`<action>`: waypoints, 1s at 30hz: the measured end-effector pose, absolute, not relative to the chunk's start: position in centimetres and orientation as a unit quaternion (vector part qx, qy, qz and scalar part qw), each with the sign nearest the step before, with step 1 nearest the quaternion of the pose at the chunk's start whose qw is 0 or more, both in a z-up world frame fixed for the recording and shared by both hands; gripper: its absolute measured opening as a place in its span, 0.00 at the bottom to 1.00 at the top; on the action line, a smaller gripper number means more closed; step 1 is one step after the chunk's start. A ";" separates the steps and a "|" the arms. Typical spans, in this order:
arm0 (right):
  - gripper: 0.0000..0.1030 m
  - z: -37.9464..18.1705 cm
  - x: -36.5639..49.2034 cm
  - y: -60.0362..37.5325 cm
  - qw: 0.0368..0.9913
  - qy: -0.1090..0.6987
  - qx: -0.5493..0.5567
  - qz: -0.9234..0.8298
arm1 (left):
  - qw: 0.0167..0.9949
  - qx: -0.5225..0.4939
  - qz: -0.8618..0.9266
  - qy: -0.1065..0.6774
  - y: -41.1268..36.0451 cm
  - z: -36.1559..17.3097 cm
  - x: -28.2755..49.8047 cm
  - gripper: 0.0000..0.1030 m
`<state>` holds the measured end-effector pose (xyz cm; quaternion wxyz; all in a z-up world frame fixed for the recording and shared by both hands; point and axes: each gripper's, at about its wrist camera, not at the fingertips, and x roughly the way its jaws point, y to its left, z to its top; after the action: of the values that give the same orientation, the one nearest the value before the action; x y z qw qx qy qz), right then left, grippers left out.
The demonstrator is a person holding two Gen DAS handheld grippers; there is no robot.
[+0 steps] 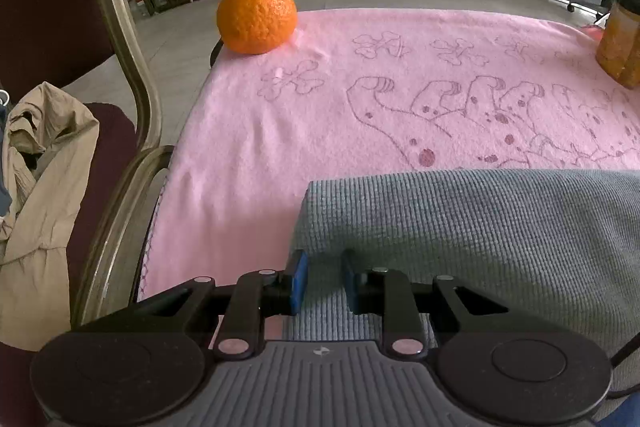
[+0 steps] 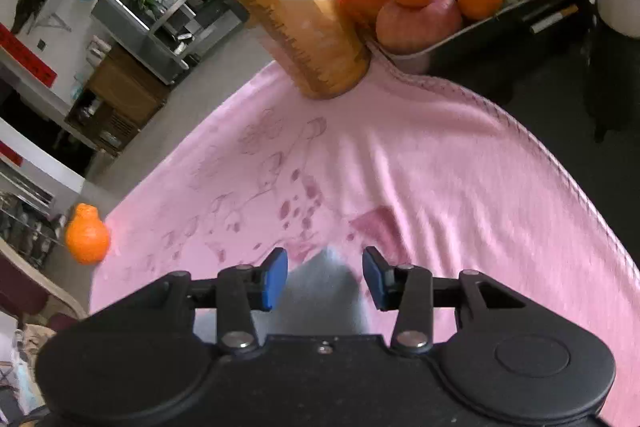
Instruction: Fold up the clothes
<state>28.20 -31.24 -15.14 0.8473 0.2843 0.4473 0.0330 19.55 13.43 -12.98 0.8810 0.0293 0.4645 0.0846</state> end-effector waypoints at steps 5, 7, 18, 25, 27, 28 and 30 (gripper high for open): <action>0.15 -17.6 29.5 -30.4 0.816 0.481 0.316 0.045 | 0.881 0.035 0.085 0.464 13.3 -13.1 19.3 0.24; 0.12 -16.3 29.2 -28.1 0.850 0.477 0.221 0.034 | 0.881 0.038 0.086 0.465 13.2 -13.3 19.6 0.25; 0.31 -15.6 27.3 -27.3 0.888 0.441 0.128 -0.035 | 0.887 0.017 0.088 0.453 14.4 -12.6 17.8 0.29; 0.43 -9.7 21.8 -30.2 0.892 0.364 0.267 0.017 | 0.913 -0.078 0.052 0.397 14.9 -8.7 14.5 0.26; 0.43 -9.4 20.9 -29.5 0.887 0.360 0.283 0.053 | 0.917 -0.084 0.032 0.390 14.0 -8.5 14.5 0.26; 0.42 -9.5 20.7 -29.0 0.882 0.365 0.289 0.071 | 0.916 -0.081 0.024 0.393 13.3 -8.7 14.9 0.26; 0.24 -10.7 21.5 -27.9 0.859 0.390 0.312 0.111 | 0.913 -0.069 0.019 0.402 12.0 -9.5 15.7 0.26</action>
<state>21.50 -27.86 -10.71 0.8595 0.3118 0.3897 0.1107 15.73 12.00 -9.55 0.9127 -0.0688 0.4023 0.0193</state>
